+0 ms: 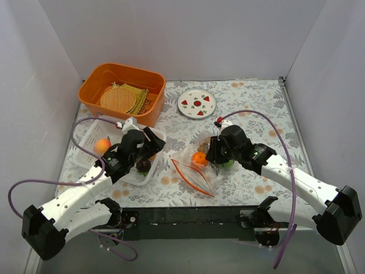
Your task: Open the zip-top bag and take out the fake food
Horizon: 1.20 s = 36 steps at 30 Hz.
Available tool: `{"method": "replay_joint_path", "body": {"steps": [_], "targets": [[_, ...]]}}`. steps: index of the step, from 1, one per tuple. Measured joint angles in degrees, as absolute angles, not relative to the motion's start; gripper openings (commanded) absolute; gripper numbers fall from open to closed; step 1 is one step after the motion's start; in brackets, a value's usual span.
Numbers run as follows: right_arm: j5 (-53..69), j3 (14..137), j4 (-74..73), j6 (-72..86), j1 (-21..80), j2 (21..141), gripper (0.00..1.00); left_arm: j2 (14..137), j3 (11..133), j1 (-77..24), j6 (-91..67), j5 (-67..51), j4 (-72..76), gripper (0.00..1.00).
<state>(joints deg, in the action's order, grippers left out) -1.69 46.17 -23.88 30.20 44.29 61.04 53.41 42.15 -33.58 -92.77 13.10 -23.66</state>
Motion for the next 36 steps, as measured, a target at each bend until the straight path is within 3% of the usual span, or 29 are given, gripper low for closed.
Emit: {"method": "replay_joint_path", "body": {"steps": [8,13,24,36], "targets": [[-2.61,49.82,-23.86,28.42,45.39,67.9,0.36,58.08,38.61,-58.54,-102.02,19.75,-23.51,0.41],[-4.49,52.16,-23.79,27.77,45.89,72.71,0.48,66.02,38.79,-67.46,-105.84,22.98,-21.26,0.39],[-8.71,53.47,-23.73,27.99,46.44,79.05,0.63,80.12,40.12,-70.48,-106.13,24.43,-12.95,0.4],[-11.53,56.45,-23.42,29.39,46.52,84.51,0.63,80.18,41.43,-70.7,-103.15,26.04,-9.47,0.4]]}}
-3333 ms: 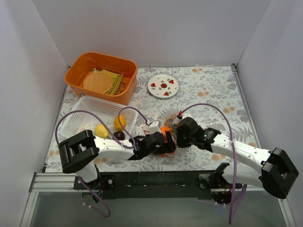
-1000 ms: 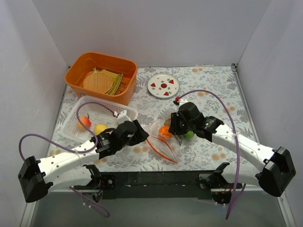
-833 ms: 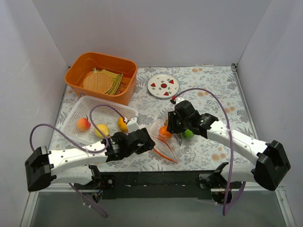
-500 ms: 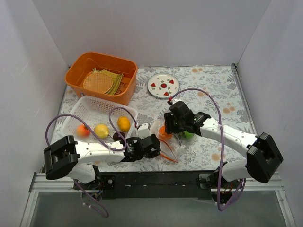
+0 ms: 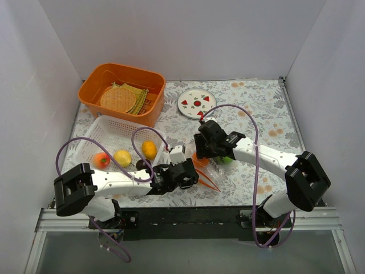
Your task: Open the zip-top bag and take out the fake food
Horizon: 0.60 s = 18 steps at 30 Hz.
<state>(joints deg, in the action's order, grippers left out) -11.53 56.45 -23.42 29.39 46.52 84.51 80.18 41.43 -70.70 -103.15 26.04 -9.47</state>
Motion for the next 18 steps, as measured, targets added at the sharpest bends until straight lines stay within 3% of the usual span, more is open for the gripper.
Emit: {"method": "replay_joint_path", "body": {"steps": [18], "targets": [[-11.44,58.96,-23.83,29.8,46.59,87.5,0.59,78.94,44.77,-71.4,-99.83,27.11,-11.77,0.39]]}}
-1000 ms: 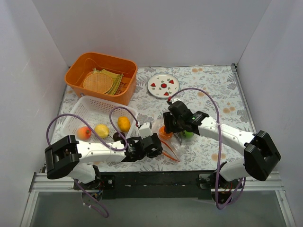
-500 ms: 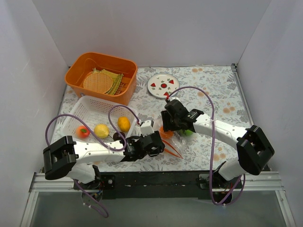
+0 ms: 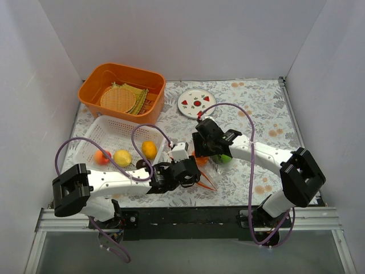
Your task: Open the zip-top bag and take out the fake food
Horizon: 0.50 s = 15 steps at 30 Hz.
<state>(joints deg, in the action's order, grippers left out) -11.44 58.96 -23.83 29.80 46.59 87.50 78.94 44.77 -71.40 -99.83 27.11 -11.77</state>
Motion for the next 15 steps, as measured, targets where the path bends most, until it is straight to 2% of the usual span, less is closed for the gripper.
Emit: {"method": "replay_joint_path", "body": {"steps": [8,13,15], "targets": [[-10.98,60.07,-23.99,29.47,46.61,88.31,0.53,81.69,42.37,-71.4,-96.25,29.91,-7.2,0.36],[-10.52,60.16,-24.01,29.04,46.61,88.36,0.56,81.8,38.52,-71.4,-92.79,30.87,-1.15,0.48],[-10.11,60.16,-24.03,28.69,46.61,88.42,0.57,82.32,38.46,-71.4,-91.81,31.18,0.67,0.49]]}}
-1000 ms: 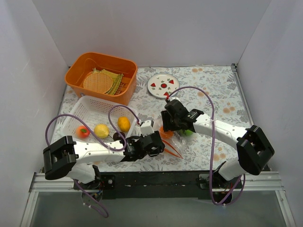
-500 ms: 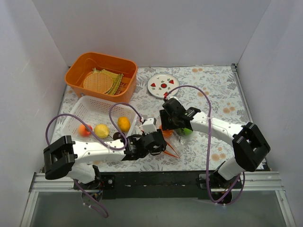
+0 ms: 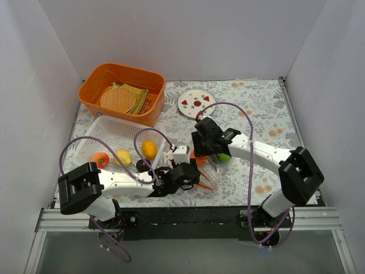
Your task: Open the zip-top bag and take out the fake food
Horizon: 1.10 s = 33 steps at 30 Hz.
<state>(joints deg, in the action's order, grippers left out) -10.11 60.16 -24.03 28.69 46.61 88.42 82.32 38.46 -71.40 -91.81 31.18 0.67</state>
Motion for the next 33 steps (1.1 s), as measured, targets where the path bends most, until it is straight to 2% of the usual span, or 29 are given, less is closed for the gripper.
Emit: {"method": "replay_joint_path", "body": {"steps": [5,10,15,19,20,21,26,31,33], "targets": [[-8.8,60.18,-24.05,28.18,46.59,88.6,0.6,84.64,38.46,-71.4,-89.91,32.21,4.38,0.51],[-7.97,60.2,-24.08,27.94,46.59,89.06,0.65,86.67,38.46,-71.4,-88.01,33.65,6.39,0.59],[-7.97,61.43,-25.52,27.27,46.61,90.13,0.63,86.91,38.46,-71.4,-86.65,34.61,6.79,0.73],[-8.12,63.86,-26.85,26.59,46.61,92.03,0.52,86.91,38.46,-71.4,-86.32,34.72,7.6,0.78],[-8.21,64.29,-26.87,26.44,46.61,92.29,0.42,86.91,38.41,-71.4,-86.17,34.7,7.97,0.79],[-8.29,64.58,-26.85,26.33,46.59,92.36,0.39,86.91,38.37,-71.4,-86.06,34.68,8.34,0.8],[-8.67,65.23,-26.48,25.36,46.59,92.23,0.32,86.94,38.02,-71.4,-85.45,34.52,9.61,0.86],[-8.82,65.25,-26.52,24.86,46.52,92.2,0.13,86.98,37.19,-71.4,-85.47,34.57,9.85,0.88],[-8.8,65.25,-26.59,24.58,46.52,92.2,0.13,87.07,37.17,-71.4,-85.52,34.61,9.72,0.88]]}}
